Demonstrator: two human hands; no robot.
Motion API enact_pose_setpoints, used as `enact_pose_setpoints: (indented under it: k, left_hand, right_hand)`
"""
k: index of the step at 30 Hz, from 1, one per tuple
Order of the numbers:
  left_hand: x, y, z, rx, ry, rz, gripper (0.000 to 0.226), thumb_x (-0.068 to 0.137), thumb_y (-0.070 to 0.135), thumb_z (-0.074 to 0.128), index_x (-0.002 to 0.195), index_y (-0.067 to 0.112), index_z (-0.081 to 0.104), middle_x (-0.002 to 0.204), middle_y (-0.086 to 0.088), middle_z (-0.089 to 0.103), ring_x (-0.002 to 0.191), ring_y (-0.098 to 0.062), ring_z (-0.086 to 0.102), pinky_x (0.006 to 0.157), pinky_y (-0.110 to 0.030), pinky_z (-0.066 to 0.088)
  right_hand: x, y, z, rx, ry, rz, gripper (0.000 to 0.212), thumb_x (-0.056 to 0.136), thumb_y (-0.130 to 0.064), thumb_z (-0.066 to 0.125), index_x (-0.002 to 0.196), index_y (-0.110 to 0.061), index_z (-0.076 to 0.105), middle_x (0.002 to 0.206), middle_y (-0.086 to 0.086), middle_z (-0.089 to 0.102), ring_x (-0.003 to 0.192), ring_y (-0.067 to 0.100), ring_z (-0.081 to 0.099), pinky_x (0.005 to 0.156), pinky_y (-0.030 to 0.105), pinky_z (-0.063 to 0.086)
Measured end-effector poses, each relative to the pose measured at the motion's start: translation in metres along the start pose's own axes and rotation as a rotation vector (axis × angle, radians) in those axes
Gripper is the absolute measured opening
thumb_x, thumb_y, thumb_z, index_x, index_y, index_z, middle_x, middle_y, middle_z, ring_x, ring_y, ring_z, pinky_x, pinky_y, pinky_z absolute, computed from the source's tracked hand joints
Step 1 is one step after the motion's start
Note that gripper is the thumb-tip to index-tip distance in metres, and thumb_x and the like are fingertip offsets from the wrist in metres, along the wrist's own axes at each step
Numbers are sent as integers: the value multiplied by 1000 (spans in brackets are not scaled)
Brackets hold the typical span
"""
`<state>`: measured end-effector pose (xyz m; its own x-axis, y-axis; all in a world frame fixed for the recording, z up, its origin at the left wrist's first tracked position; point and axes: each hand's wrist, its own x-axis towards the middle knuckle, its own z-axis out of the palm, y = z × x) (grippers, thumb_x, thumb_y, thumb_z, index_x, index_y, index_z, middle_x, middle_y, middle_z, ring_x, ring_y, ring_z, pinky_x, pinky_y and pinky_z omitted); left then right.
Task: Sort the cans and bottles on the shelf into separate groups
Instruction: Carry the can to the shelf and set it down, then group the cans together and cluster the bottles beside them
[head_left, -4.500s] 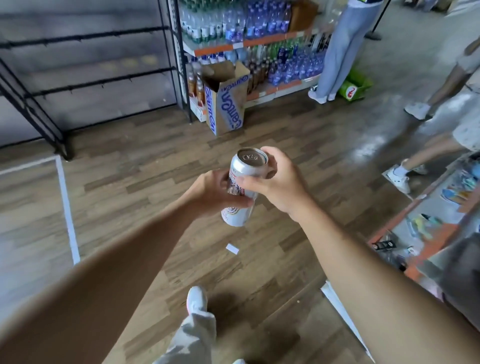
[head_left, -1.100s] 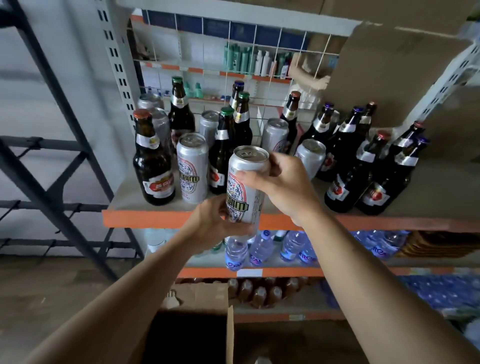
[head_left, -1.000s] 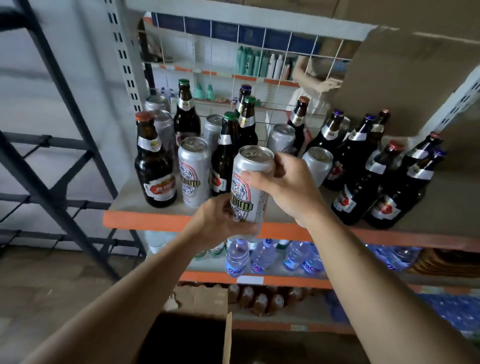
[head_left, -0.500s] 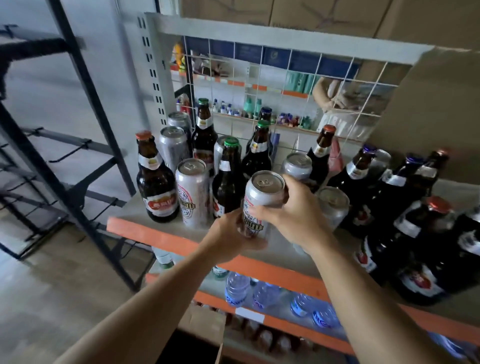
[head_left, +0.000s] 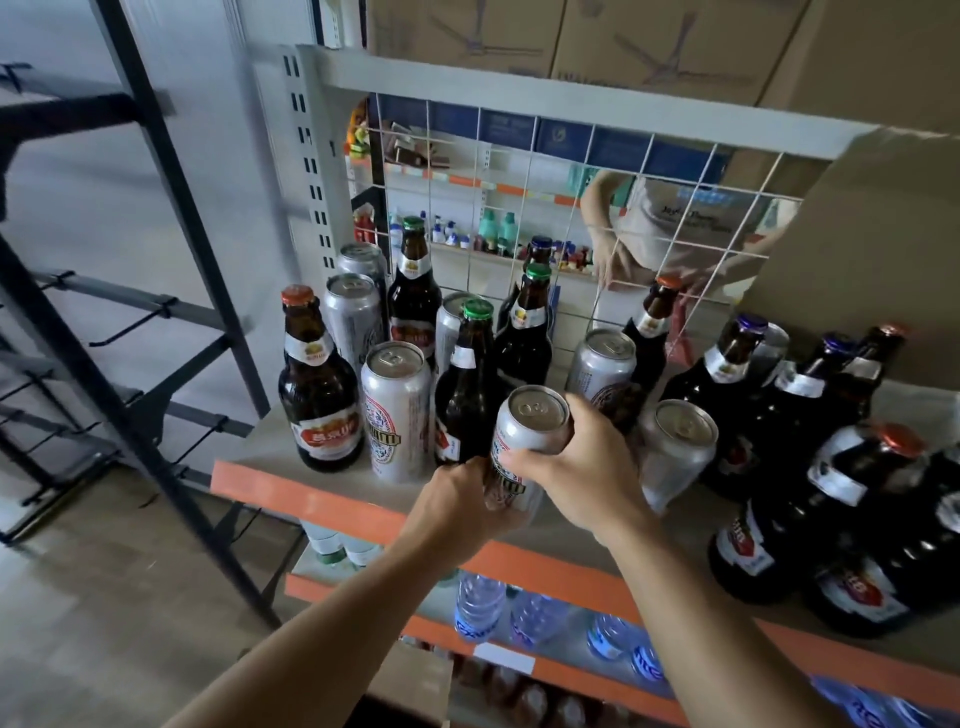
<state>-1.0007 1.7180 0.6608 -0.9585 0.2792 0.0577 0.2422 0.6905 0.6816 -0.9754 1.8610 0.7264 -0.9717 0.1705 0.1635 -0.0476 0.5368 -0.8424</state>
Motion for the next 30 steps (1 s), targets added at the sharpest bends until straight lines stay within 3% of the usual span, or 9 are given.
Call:
enact_pose_setpoints:
  k: [3, 8, 12, 18, 23, 26, 28, 30]
  left_hand:
    - [-2, -7, -8, 20, -27, 18, 39, 70, 45, 76, 94, 17, 67, 82, 3, 68, 76, -17, 64, 65, -27, 49]
    - [-3, -29, -32, 57, -58, 25, 41, 73, 42, 72, 105, 17, 71, 98, -7, 72, 93, -21, 67, 77, -33, 53]
    - [-4, -38, -45, 149, -81, 69, 37, 82, 35, 69, 113, 14, 68, 110, -5, 71, 99, -18, 66, 82, -24, 49]
    - [-4, -28, -39, 95, -75, 157, 39, 78, 42, 68, 111, 20, 70, 105, 2, 73, 93, -10, 68, 79, -26, 54]
    - [4, -1, -46, -54, -67, 228, 40, 72, 53, 64, 88, 17, 70, 86, 7, 74, 84, -4, 69, 77, -33, 57]
    - [6, 5, -56, -66, -79, 238, 29, 75, 41, 67, 86, 14, 69, 83, 9, 73, 83, 4, 66, 79, -31, 55]
    - [4, 7, -64, -87, -57, 236, 18, 78, 27, 71, 91, 15, 72, 90, 13, 73, 85, 12, 62, 82, -23, 54]
    - [1, 6, -73, -69, -31, 228, 22, 79, 23, 71, 100, 17, 72, 93, 13, 70, 86, 10, 61, 83, -16, 52]
  right_hand:
    - [1, 3, -2, 0, -35, 2, 40, 65, -24, 86, 97, -26, 62, 88, -15, 69, 80, -8, 60, 65, 6, 42]
    - [2, 12, -7, 11, -77, 17, 49, 63, -27, 89, 103, -27, 61, 96, -15, 70, 87, -3, 64, 78, 21, 49]
    - [1, 12, -4, 18, -61, 15, 54, 60, -32, 88, 106, -30, 60, 99, -17, 69, 90, -4, 63, 82, 23, 49]
    - [-1, 10, -3, 24, -51, 29, 59, 58, -38, 84, 111, -32, 59, 103, -17, 69, 93, -4, 62, 83, 22, 48]
    - [-4, 12, -3, 63, -29, 52, 56, 64, -30, 87, 111, -35, 58, 105, -18, 68, 94, -5, 63, 82, 19, 48]
    - [-6, 12, 2, 95, -12, 65, 56, 65, -25, 88, 109, -39, 56, 107, -18, 68, 96, -5, 63, 85, 21, 49]
    - [-7, 14, 5, 124, -1, 80, 59, 65, -25, 88, 113, -37, 56, 108, -16, 69, 98, -2, 64, 89, 28, 51]
    - [-8, 15, 9, 145, 19, 84, 61, 63, -31, 87, 115, -36, 56, 108, -16, 69, 100, 1, 64, 92, 35, 51]
